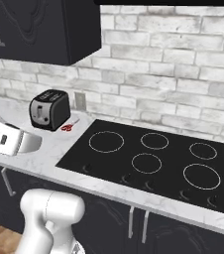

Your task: Close all open cabinet doors.

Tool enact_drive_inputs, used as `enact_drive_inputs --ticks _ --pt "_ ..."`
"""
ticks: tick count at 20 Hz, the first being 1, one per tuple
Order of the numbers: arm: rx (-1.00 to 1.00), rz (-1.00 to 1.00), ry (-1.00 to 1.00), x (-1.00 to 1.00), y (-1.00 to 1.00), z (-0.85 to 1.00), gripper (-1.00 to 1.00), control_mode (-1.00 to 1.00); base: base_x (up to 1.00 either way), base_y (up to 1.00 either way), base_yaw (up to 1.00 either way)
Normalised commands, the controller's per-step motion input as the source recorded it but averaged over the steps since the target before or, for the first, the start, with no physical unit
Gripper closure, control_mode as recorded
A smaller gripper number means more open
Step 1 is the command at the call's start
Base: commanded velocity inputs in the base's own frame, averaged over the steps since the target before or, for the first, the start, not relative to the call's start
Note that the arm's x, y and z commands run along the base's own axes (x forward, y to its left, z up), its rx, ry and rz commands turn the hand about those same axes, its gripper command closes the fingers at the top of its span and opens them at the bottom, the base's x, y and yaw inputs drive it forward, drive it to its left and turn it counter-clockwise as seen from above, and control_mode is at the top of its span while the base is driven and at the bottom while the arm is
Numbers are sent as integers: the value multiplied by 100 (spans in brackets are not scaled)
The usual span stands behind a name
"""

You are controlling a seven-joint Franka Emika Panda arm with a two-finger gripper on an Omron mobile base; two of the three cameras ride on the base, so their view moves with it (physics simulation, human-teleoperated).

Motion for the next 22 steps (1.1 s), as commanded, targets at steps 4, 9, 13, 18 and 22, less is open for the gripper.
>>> enact_drive_inputs --ticks 4,9,13,18,22 --pt "0 0 0 0 0 0 -100 100 -83 -6 -26" --pt "0 0 0 0 0 0 -100 100 -64 -25 -29" --pt "0 0 0 0 0 0 -100 100 -35 -56 -21" --pt "0 0 0 0 0 0 -100 100 -9 -78 -13" --pt "0 0 0 0 0 0 -100 100 0 -87 -10"
